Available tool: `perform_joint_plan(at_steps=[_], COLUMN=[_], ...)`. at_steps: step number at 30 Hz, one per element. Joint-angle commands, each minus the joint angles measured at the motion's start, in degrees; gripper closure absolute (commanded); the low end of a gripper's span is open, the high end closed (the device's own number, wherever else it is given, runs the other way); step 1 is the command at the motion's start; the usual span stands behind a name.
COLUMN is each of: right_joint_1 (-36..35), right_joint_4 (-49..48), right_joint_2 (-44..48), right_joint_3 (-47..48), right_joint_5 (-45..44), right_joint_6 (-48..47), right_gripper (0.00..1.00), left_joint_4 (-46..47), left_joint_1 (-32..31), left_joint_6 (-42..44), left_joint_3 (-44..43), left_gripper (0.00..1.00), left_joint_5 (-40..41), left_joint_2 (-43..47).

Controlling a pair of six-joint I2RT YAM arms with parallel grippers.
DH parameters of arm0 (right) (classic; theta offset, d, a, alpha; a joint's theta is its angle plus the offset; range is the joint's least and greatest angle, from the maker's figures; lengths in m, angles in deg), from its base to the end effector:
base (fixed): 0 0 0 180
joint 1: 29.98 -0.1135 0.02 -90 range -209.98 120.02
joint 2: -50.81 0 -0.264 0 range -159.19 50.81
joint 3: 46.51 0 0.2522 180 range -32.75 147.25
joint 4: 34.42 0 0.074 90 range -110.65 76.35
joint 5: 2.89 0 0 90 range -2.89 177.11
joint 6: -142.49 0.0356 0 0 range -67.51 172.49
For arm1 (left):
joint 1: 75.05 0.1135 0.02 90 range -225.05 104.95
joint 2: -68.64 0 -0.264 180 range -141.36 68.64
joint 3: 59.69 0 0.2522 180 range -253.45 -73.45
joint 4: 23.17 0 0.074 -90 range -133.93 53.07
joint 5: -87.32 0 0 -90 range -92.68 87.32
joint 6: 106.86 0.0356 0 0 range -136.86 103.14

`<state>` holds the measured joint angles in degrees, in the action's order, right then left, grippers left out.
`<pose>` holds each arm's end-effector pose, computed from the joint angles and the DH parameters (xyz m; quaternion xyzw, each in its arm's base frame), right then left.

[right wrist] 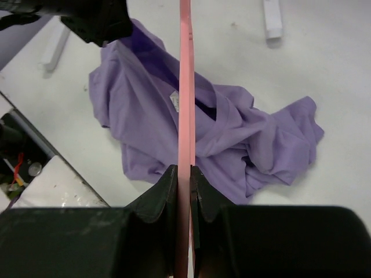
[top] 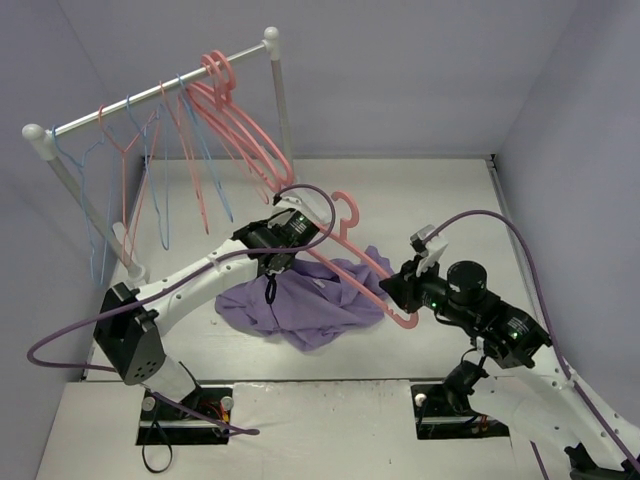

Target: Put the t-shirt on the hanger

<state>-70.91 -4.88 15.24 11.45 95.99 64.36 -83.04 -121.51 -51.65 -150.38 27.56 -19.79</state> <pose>0.1073 0.1003 0.3495 -0.2371 0.7108 0.3453 0.5650 0.2340 -0.2203 0.2989 0.0219 0.9297 0.0148 0.3675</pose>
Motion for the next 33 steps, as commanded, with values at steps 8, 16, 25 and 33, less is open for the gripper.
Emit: perform_joint_plan(at_steps=[8, 16, 25, 33], right_joint_1=[0.1, 0.1, 0.1, 0.1], right_joint_4=[-0.4, 2.0, 1.9, 0.3], right_joint_2=[5.6, 6.7, 4.4, 2.4], right_joint_3=[3.0, 3.1, 3.4, 6.1], right_joint_5=[9.7, 12.9, 16.7, 18.0], right_joint_6=[-1.8, -1.6, -3.4, -6.0], right_gripper=[1.0, 1.0, 1.0, 1.0], left_joint_4=[-1.1, -0.8, 0.0, 1.4], left_joint_1=[8.7, 11.0, 11.0, 10.9], left_joint_6=[4.5, 10.8, 21.5, 27.3], left_joint_3=[-0.9, -4.3, -5.0, -6.7], left_gripper=[1.0, 1.0, 1.0, 1.0], left_joint_5=[-1.9, -2.8, -8.1, -18.7], left_joint_2=[2.1, 1.5, 3.0, 9.5])
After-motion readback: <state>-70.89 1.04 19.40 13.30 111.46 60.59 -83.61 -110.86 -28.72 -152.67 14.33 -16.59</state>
